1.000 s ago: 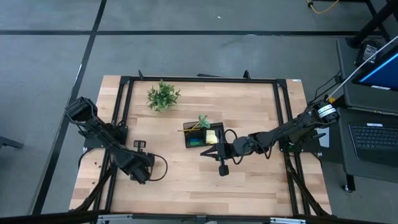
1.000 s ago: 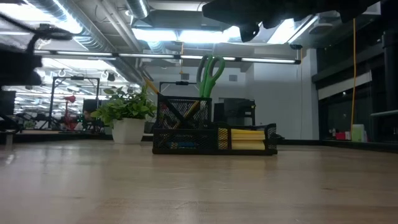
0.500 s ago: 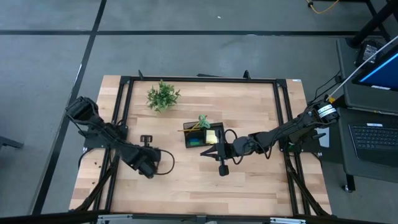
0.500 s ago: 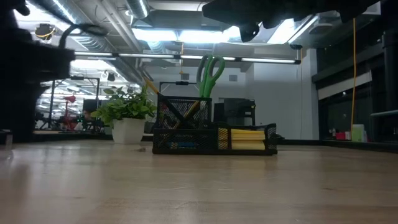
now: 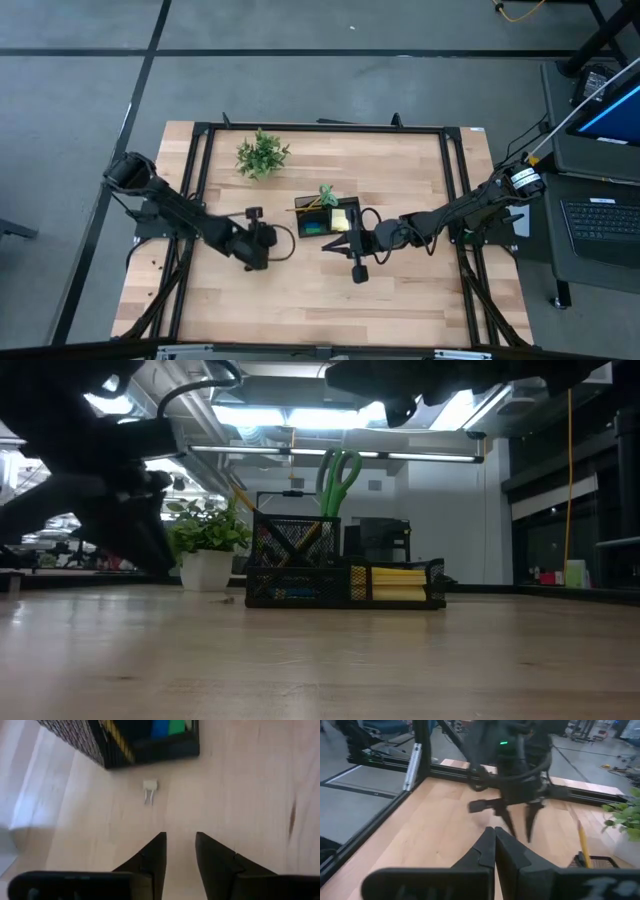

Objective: Pick and place office supplies into organizer
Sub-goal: Put the green binder clip into the black desk organizer

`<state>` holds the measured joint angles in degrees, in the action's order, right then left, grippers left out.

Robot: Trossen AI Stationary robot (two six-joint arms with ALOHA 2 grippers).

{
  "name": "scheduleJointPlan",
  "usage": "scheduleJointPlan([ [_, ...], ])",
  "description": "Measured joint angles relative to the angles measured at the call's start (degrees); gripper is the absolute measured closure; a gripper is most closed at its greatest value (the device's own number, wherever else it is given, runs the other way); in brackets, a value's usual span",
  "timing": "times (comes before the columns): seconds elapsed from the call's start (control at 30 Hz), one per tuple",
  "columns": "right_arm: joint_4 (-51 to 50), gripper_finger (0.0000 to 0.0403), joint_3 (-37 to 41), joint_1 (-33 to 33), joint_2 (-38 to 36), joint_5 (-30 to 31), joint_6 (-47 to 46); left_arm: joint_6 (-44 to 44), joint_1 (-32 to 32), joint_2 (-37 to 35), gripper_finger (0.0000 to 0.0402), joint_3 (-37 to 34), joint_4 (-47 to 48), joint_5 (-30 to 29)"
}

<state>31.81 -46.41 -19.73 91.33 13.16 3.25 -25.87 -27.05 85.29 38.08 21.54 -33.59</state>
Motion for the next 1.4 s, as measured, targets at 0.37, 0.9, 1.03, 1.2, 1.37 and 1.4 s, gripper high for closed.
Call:
scheduleJointPlan([
  [0.37, 0.02, 0.0393, 0.0, -0.02, 0.0, -2.42, 0.16, 9.41, 7.49, -14.53, 0.0301, -20.01, -35.2, 3.76],
  [0.9, 0.04, 0.0393, 0.0, 1.49, 0.0, -2.33, -0.05, 21.3, 18.4, -15.03, 0.0259, -22.79, -44.04, 19.77],
  [1.03, -0.22, 0.0393, 0.0, 2.44, 0.0, -2.29, -2.78, 24.55, 20.3, -14.27, 0.0249, -21.65, -42.3, 20.7],
  [1.2, -1.57, 0.0393, 0.0, 2.67, 0.0, -2.29, -4.31, 25.69, 22.93, -9.96, 0.0249, -20.61, -41.39, 23.99],
  [1.37, -1.53, 0.0393, 0.0, 3.1, 0.0, -2.29, -1.65, 29.66, 24.37, -3.64, 0.0257, -17.77, -41.46, 27.34],
  [1.4, -1.55, 0.0393, 0.0, 3.22, 0.0, -2.29, -1.67, 30.06, 24.56, -2.41, 0.0258, -17.22, -41.46, 27.92],
])
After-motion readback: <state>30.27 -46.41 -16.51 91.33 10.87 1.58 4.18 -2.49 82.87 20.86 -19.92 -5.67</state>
